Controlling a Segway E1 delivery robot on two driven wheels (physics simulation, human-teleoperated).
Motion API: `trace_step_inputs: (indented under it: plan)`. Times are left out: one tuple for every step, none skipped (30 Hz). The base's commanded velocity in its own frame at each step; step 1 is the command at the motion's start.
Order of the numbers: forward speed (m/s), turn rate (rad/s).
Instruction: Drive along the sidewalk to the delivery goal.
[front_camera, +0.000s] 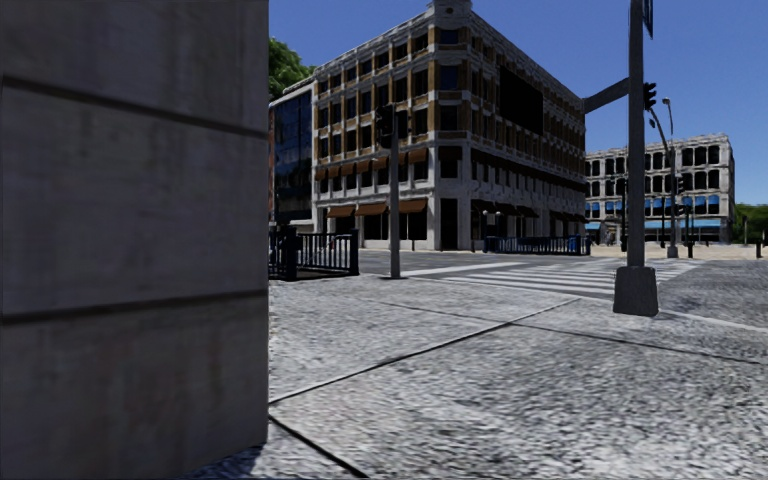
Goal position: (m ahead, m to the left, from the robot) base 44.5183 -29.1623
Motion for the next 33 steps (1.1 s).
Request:
trace_step_inputs:
  plan:
    - [1.9, -1.2]
    - [1.9, -1.2]
    - [1.9, -1.2]
    - [1.9, -1.2]
    - [1.9, -0.99]
    - [1.9, -0.79]
    - [1.9, 0.0]
    - [1.9, 0.0]
    - [1.9, 0.0]
    - [1.9, 0.0]
    - [1.9, 0.0]
    - [1.9, 0.0]
    - [1.9, 0.0]
    - [1.9, 0.0]
    - [1.9, 0.0]
    - [1.9, 0.0]
    - [1.9, 0.0]
    - [1.9, 0.93]
    - [1.9, 0.93]
    - [1.9, 0.94]
    - [1.9, 0.94]
    - [1.9, 0.94]
    - [1.9, 0.94]
    - [1.9, 0.94]
    - [1.9, 0.95]
    - [1.9, 0.95]
    - [1.9, 0.95]
    - [1.9, 0.92]
    - [1.9, 0.72]
    - [1.9, 0.72]
    - [1.9, 0.22]
    - [1.9, 0.04]
    - [1.9, 0.0]
